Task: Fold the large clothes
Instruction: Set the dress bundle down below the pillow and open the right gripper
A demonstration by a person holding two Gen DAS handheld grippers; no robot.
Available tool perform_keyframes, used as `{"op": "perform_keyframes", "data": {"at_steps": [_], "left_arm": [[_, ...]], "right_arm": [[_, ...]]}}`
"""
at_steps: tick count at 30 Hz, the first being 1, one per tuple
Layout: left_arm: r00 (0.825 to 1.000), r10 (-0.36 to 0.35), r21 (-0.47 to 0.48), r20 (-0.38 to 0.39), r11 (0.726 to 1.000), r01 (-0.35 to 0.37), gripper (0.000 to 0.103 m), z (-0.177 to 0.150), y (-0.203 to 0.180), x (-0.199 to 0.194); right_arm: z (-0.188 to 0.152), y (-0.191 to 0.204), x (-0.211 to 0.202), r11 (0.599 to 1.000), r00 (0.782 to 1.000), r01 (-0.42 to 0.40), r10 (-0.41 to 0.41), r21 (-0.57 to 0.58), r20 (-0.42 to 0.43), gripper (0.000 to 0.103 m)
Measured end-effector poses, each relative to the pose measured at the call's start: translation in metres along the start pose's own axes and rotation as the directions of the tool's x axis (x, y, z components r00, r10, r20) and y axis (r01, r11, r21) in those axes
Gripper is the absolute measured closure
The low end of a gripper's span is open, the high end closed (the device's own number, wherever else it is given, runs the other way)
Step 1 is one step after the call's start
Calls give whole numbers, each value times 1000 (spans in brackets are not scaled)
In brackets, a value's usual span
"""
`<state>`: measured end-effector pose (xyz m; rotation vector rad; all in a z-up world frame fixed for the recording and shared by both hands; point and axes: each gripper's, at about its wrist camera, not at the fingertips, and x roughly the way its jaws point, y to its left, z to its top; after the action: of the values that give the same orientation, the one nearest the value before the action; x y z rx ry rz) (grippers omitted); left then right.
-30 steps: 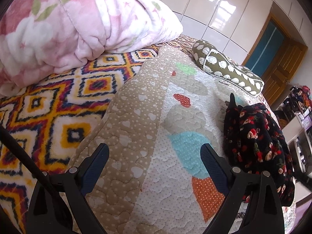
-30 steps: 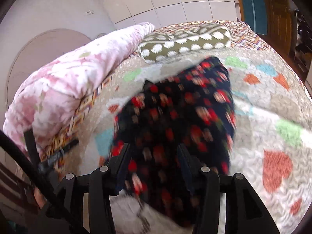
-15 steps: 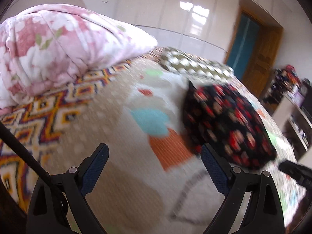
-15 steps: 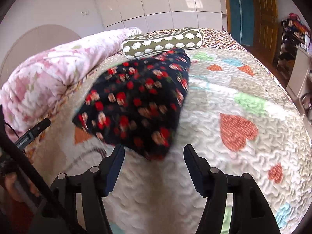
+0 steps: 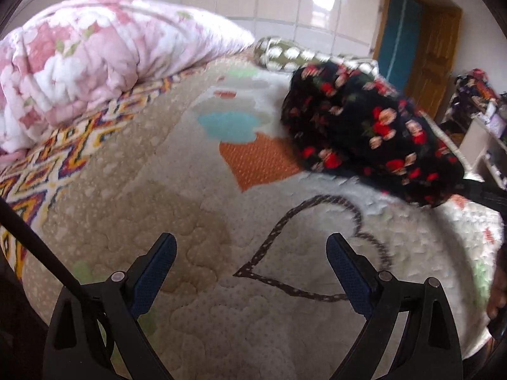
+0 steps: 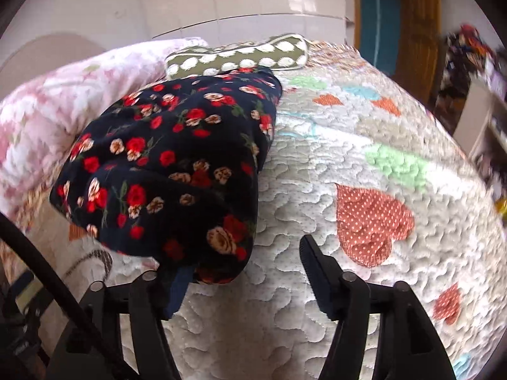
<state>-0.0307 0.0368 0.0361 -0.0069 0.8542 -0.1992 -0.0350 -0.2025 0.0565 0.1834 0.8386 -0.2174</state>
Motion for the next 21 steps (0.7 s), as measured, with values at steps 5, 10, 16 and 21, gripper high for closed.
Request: {"op": "perform_keyframes", "data": {"at_steps": [5, 10, 16, 21], "left_arm": [[999, 44, 14, 5, 999, -44, 5, -9, -2, 15], [997, 66, 60, 41, 996, -68, 0, -14, -8, 19], [997, 47, 70, 58, 996, -51, 0, -15, -7, 18], [996, 33, 71, 80, 997, -39, 0, -17, -5, 13]], "right_arm": [[-12, 1, -43, 996, 995, -93, 92, 15, 48, 33], [5, 22, -91, 980, 961, -194, 198, -37, 193, 34], [59, 66, -27, 937, 934, -350, 349, -3, 71, 70], [66, 85, 69, 869, 857, -466, 490, 166, -158, 70]]}}
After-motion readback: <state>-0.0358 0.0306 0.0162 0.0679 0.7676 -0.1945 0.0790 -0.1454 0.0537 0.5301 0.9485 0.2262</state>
